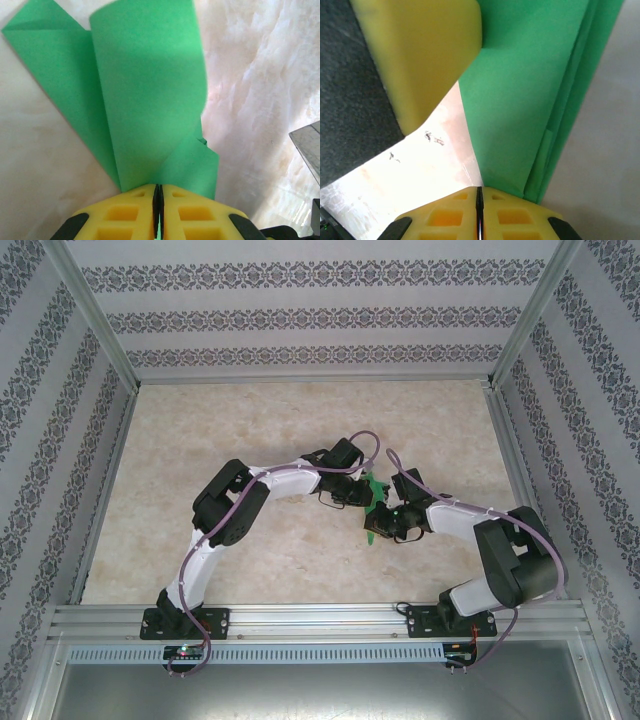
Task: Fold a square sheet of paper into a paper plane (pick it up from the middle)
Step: Fold the wing for the fifth time at the center of the table.
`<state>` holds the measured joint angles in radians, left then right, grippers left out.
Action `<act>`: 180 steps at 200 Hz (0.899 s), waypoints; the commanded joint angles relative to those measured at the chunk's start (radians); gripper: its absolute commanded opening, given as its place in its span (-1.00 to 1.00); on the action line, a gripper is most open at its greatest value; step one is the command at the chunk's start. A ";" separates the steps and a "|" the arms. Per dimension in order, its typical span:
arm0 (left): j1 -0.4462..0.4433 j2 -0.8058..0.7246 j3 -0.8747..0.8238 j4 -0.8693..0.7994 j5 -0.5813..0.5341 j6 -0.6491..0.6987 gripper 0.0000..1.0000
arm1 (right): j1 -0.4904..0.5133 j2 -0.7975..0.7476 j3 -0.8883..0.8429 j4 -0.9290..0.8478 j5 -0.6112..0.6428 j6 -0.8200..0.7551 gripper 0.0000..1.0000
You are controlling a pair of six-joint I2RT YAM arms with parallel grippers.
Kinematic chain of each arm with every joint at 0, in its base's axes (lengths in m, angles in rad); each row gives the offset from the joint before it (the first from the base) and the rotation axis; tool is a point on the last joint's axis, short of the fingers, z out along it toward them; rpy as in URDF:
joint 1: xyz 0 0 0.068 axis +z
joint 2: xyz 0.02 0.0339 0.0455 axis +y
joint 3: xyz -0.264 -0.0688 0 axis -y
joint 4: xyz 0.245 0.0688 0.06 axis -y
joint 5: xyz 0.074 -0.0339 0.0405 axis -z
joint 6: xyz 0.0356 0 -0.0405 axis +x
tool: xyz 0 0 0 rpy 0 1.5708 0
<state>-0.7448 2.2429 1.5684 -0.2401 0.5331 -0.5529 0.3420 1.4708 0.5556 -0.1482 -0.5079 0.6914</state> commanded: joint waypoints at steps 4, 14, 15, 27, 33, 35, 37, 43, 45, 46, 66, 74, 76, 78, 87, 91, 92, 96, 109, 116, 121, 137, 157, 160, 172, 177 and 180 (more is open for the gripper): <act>0.024 0.060 0.011 -0.097 -0.044 0.015 -0.72 | -0.012 0.011 -0.041 -0.069 0.073 -0.038 -0.80; 0.028 0.063 0.018 -0.092 -0.036 0.006 -0.72 | -0.011 0.005 -0.047 -0.082 0.084 -0.041 -0.81; 0.028 0.063 0.019 -0.091 -0.035 0.005 -0.71 | -0.010 0.004 -0.048 -0.083 0.085 -0.040 -0.81; 0.034 0.070 0.027 -0.082 -0.025 -0.006 -0.71 | -0.009 -0.007 -0.061 -0.089 0.091 -0.038 -0.81; 0.037 0.073 0.035 -0.081 -0.022 -0.011 -0.71 | -0.010 -0.012 -0.070 -0.090 0.093 -0.037 -0.81; 0.038 0.076 0.038 -0.080 -0.021 -0.012 -0.72 | -0.009 -0.013 -0.071 -0.092 0.093 -0.035 -0.81; 0.038 0.077 0.041 -0.081 -0.022 -0.013 -0.71 | -0.009 -0.015 -0.072 -0.091 0.094 -0.034 -0.82; 0.040 0.078 0.050 -0.083 -0.022 -0.015 -0.72 | -0.006 -0.018 -0.078 -0.094 0.095 -0.033 -0.82; 0.040 0.079 0.052 -0.082 -0.024 -0.015 -0.71 | -0.007 -0.019 -0.082 -0.094 0.096 -0.032 -0.82; 0.041 0.080 0.055 -0.082 -0.024 -0.016 -0.71 | -0.006 -0.020 -0.082 -0.094 0.096 -0.032 -0.82; 0.045 0.092 0.086 -0.078 -0.016 -0.029 -0.71 | -0.003 -0.026 -0.100 -0.094 0.098 -0.027 -0.82; 0.049 0.096 0.097 -0.077 -0.015 -0.037 -0.71 | -0.003 -0.028 -0.108 -0.091 0.098 -0.024 -0.82; 0.051 0.098 0.099 -0.077 -0.015 -0.038 -0.71 | -0.004 -0.027 -0.110 -0.089 0.097 -0.024 -0.82; 0.051 0.098 0.103 -0.077 -0.016 -0.039 -0.71 | -0.002 -0.028 -0.111 -0.089 0.097 -0.023 -0.82; 0.054 0.105 0.116 -0.077 -0.018 -0.045 -0.72 | -0.003 -0.029 -0.118 -0.086 0.095 -0.021 -0.82; 0.056 0.106 0.122 -0.079 -0.019 -0.047 -0.72 | -0.002 -0.030 -0.121 -0.085 0.094 -0.021 -0.82; 0.056 0.108 0.123 -0.080 -0.019 -0.048 -0.72 | -0.002 -0.030 -0.121 -0.085 0.093 -0.020 -0.83; 0.057 0.110 0.129 -0.078 -0.018 -0.050 -0.71 | -0.002 -0.032 -0.123 -0.086 0.093 -0.021 -0.83; 0.065 0.120 0.145 -0.077 -0.020 -0.056 -0.71 | -0.003 -0.036 -0.130 -0.084 0.094 -0.019 -0.83; 0.068 0.123 0.154 -0.076 -0.019 -0.060 -0.71 | -0.001 -0.038 -0.132 -0.084 0.094 -0.019 -0.83; 0.071 0.125 0.161 -0.074 -0.020 -0.064 -0.71 | -0.001 -0.039 -0.131 -0.086 0.095 -0.020 -0.83; 0.077 0.139 0.191 -0.071 -0.019 -0.074 -0.71 | -0.001 -0.046 -0.136 -0.090 0.097 -0.018 -0.84; 0.084 0.163 0.236 -0.084 -0.024 -0.075 -0.70 | -0.001 -0.050 -0.140 -0.101 0.096 -0.018 -0.84; 0.085 0.168 0.243 -0.085 -0.025 -0.076 -0.70 | -0.001 -0.051 -0.142 -0.103 0.096 -0.018 -0.84; 0.090 0.181 0.266 -0.088 -0.027 -0.083 -0.71 | -0.003 -0.059 -0.144 -0.112 0.101 -0.019 -0.84; 0.092 0.186 0.273 -0.089 -0.032 -0.082 -0.70 | -0.003 -0.064 -0.146 -0.119 0.103 -0.021 -0.84; 0.094 0.187 0.277 -0.091 -0.035 -0.084 -0.70 | -0.004 -0.064 -0.146 -0.121 0.104 -0.022 -0.84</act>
<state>-0.7170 2.3714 1.7893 -0.3634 0.6331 -0.6243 0.3420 1.3983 0.4736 -0.0582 -0.4355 0.6773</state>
